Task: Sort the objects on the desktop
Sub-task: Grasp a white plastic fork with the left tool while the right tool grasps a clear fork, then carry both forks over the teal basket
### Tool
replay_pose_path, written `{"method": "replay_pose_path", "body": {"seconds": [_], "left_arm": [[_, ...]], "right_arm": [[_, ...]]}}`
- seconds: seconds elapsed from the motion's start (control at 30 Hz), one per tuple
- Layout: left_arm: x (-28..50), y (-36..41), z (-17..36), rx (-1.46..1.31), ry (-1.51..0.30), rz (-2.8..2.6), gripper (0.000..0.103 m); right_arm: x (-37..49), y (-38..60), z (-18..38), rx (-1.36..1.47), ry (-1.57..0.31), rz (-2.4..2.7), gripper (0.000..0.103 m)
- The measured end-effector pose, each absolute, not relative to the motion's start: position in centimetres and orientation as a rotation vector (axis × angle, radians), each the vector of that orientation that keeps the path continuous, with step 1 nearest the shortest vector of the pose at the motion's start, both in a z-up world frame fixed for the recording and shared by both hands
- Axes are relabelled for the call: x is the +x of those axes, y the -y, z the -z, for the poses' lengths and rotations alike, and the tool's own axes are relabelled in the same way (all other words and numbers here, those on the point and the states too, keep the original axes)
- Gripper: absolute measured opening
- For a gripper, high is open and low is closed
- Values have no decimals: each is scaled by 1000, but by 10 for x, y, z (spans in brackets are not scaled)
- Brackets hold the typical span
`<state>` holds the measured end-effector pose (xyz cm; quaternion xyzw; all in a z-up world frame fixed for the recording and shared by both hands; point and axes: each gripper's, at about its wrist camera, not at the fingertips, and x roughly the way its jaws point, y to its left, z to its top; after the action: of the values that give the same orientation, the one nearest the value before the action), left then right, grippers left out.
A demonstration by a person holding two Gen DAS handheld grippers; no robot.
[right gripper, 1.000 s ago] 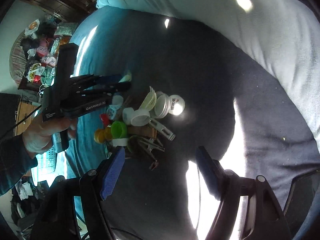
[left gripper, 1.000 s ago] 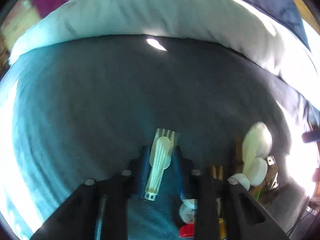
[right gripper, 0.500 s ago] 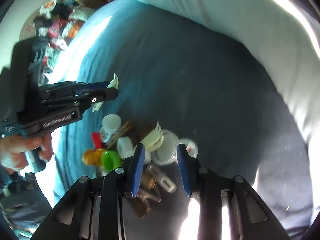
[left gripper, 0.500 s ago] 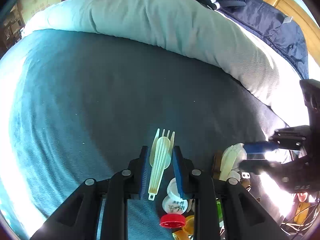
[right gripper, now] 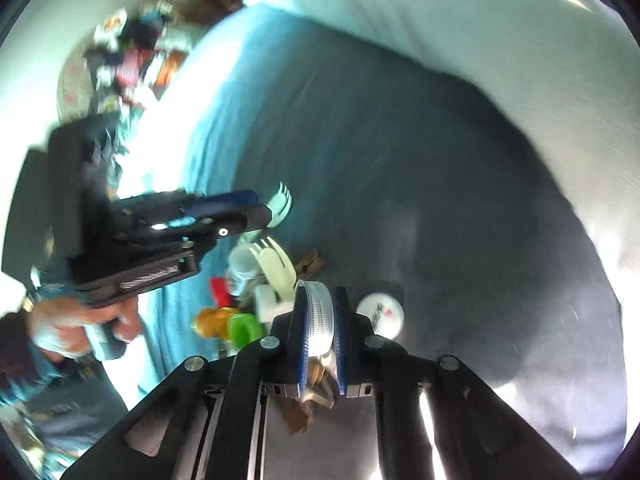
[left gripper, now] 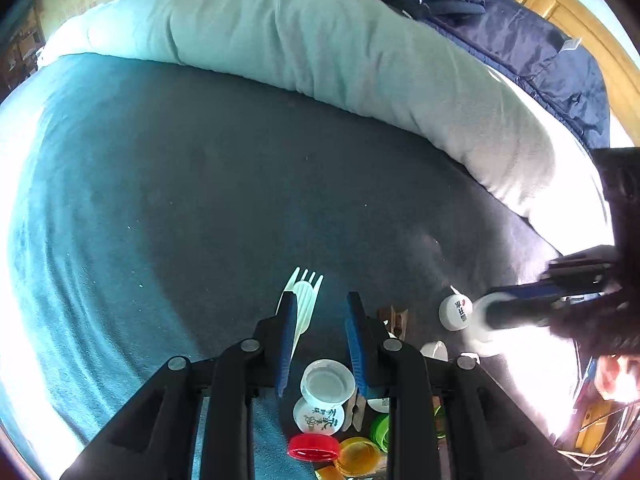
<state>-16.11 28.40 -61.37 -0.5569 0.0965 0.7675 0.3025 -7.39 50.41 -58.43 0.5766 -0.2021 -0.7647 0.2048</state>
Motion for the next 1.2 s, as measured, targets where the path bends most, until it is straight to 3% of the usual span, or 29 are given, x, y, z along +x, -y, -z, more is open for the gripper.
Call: {"method": "replay_pose_path", "body": {"seconds": [0.2,0.3,0.5,0.57,0.63,0.7,0.83,1.2], "left_arm": [[-163,-277,608,-1451,-234,-2025,25],[-165,-274,614,-1449,-274,-2032,42],[-165,-277,640,-1489,-350,-2038,42],[-165,-282,643,-1475,-398,-2057,40],[-167,-287,644,-1479,-418,-2071,24],[-171,-288,640,-1511,-378,-2060,22],[-168,-290,618,-1498,-310,-2026,22],[-138,-265,492,-1453,-198,-2135,22]], "right_arm": [[-56,-531,577,1636,686,2165,12],[-66,-550,576,1639,691,2160,13],[-72,-536,587,1633,706,2144,14],[-71,-535,587,1626,714,2144,14],[-70,-534,585,1622,716,2149,14],[-70,-533,581,1612,709,2169,14],[-75,-535,568,1585,701,2206,14],[-83,-529,501,1524,668,2298,14]]}}
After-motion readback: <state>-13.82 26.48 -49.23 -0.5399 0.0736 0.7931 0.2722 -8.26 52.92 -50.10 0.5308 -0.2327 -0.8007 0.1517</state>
